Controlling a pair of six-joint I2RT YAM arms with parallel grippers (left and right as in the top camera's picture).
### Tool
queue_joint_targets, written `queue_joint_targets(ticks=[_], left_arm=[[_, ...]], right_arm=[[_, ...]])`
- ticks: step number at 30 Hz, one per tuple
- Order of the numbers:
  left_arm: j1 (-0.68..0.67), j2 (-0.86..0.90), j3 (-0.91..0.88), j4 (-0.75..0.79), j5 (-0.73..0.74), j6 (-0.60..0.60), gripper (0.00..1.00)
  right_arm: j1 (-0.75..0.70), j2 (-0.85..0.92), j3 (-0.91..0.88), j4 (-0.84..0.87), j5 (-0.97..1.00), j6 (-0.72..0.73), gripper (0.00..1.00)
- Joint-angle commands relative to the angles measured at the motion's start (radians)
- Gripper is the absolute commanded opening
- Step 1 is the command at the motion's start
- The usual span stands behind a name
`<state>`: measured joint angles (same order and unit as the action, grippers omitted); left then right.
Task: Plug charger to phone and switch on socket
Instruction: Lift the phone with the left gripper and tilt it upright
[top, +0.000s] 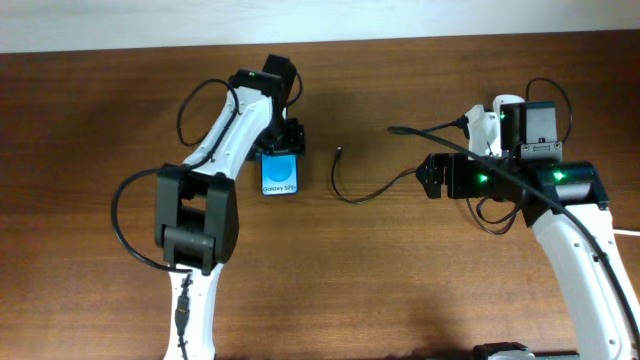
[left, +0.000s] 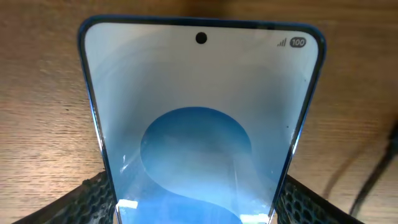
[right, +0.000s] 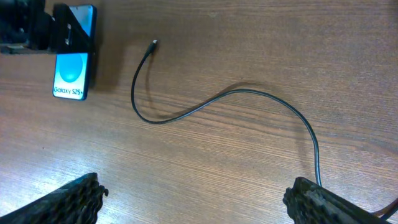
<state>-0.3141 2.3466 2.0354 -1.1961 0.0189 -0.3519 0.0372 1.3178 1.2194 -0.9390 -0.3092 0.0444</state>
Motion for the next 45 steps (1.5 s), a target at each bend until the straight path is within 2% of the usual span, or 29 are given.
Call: queue_joint_targets(ticks=[1,2,3,10,13,16,23,27,28,32,38,42,45], left_arm=[[0.001,-0.008,0.061,-0.021,0.011,0.008,0.18],[0.001,-0.008,0.079,-0.029,0.015,0.008,0.06],[0.001,-0.008,0.098,-0.041,0.027,0.008,0.0],[0.005,-0.008,0.247,-0.135,0.131,0.0,0.0],[0.005,-0.008,0.274,-0.173,0.26,-0.001,0.0],[0.005,-0.008,0.274,-0.223,0.362,-0.082,0.0],[0.005,-0.008,0.274,-0.227,0.412,-0.083,0.0],[0.015,-0.008,0.274,-0.235,0.415,-0.375,0.0],[0.021,-0.008,0.274,-0.236,0.444,-0.401,0.0],[0.087,-0.008,0.274,-0.268,0.755,-0.407,0.0],[0.212,-0.007,0.273,-0.371,1.047,-0.407,0.0],[0.219,-0.007,0.273,-0.373,1.18,-0.408,0.0],[0.219,-0.007,0.273,-0.374,1.242,-0.465,0.0]], right_arm=[[0.002,0.003,0.021,0.0,-0.013,-0.007,0.98],[0.002,0.003,0.021,0.0,-0.013,-0.007,0.98],[0.002,0.003,0.021,0.0,-0.013,-0.007,0.98],[0.002,0.003,0.021,0.0,-0.024,-0.006,0.98],[0.002,0.003,0.021,0.0,-0.024,-0.007,0.98],[0.002,0.003,0.021,0.001,-0.024,-0.007,0.98],[0.002,0.003,0.021,0.003,-0.024,-0.007,0.98],[0.002,0.003,0.021,0.003,-0.024,-0.007,0.98],[0.002,0.003,0.021,0.003,-0.024,-0.007,0.98],[0.002,0.003,0.021,0.003,-0.024,-0.006,0.98],[0.002,0.003,0.021,0.011,-0.047,-0.003,0.98],[0.002,0.005,0.021,0.027,-0.076,0.043,0.98],[0.002,0.007,0.021,0.032,-0.076,0.112,0.98]])
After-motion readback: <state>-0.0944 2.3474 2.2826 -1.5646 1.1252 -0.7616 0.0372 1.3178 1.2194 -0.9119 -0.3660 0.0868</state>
